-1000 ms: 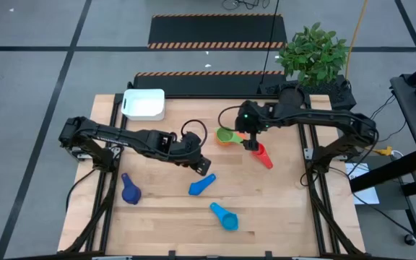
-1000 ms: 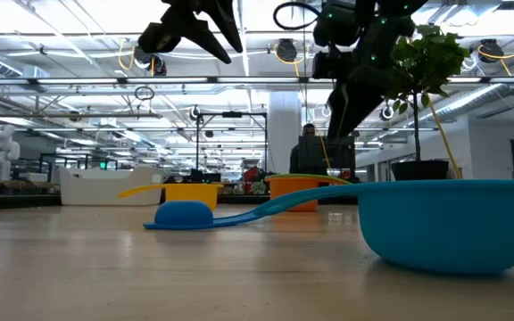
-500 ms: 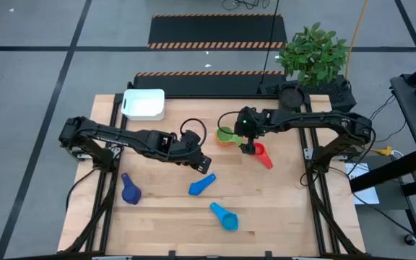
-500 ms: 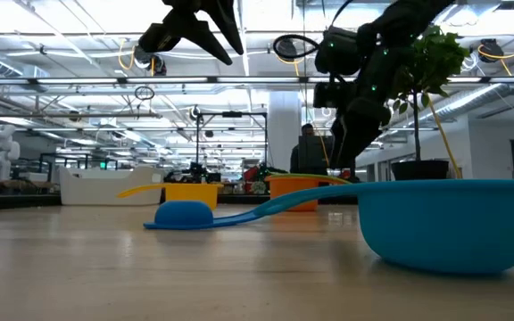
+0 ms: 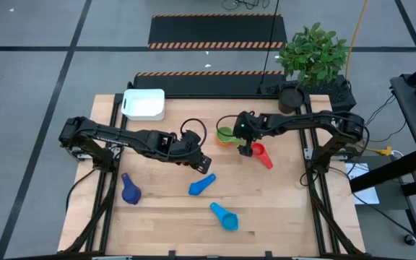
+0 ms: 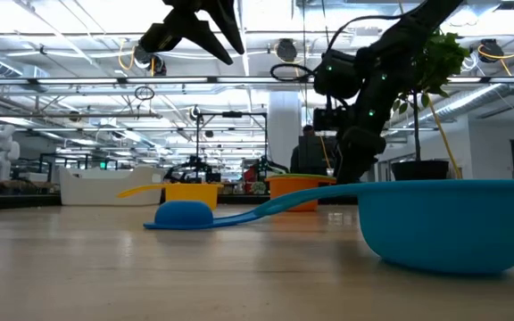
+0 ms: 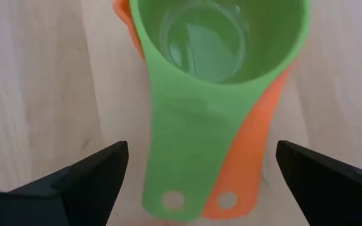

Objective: Nest measuring cups in basket
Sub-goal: Stack the green measuring cup into the orange measuring cup

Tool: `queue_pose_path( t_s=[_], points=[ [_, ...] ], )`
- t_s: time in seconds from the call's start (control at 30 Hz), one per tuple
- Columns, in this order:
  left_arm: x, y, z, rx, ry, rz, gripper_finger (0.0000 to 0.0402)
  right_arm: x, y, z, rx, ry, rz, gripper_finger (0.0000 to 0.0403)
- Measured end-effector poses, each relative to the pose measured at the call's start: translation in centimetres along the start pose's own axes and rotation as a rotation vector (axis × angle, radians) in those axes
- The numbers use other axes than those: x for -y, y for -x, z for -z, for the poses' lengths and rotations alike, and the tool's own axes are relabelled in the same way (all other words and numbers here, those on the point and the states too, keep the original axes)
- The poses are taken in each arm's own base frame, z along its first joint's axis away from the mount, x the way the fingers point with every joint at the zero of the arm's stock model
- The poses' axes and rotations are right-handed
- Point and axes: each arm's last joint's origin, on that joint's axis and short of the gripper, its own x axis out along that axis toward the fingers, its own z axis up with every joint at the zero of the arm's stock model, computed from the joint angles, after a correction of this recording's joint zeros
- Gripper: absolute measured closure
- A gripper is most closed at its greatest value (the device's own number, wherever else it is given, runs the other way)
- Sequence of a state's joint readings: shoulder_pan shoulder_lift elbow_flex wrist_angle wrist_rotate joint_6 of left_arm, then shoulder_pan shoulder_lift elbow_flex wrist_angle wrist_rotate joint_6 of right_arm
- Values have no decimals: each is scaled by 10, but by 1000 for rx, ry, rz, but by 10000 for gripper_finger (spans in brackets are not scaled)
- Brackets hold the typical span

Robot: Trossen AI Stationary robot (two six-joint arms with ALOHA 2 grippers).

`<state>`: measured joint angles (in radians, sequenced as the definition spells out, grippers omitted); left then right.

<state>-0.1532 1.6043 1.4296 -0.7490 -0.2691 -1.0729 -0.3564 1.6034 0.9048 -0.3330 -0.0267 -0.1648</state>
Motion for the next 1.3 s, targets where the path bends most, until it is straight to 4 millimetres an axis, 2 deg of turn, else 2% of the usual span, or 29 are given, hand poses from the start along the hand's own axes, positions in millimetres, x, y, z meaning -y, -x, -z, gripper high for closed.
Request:
queue_pose_path(
  t_s=[0.2, 0.57, 0.73, 0.97, 1.3],
  points=[
    [2, 1, 3, -6, -3, 7, 309, 3, -4, 4, -33, -16, -30, 17],
    [2, 1, 4, -10, -23, 8, 309, 4, -3, 4, -29, -24, -53, 136],
    [2, 1, 4, -10, -23, 7, 309, 3, -3, 5, -41, -28, -54, 178],
    [1, 0, 4, -10, -29, 5, 309, 3, -3, 6, -49, -32, -55, 223],
    [-8, -18, 16, -54, 12, 25, 309, 2, -3, 6, -49, -45, -57, 263]
  ],
)
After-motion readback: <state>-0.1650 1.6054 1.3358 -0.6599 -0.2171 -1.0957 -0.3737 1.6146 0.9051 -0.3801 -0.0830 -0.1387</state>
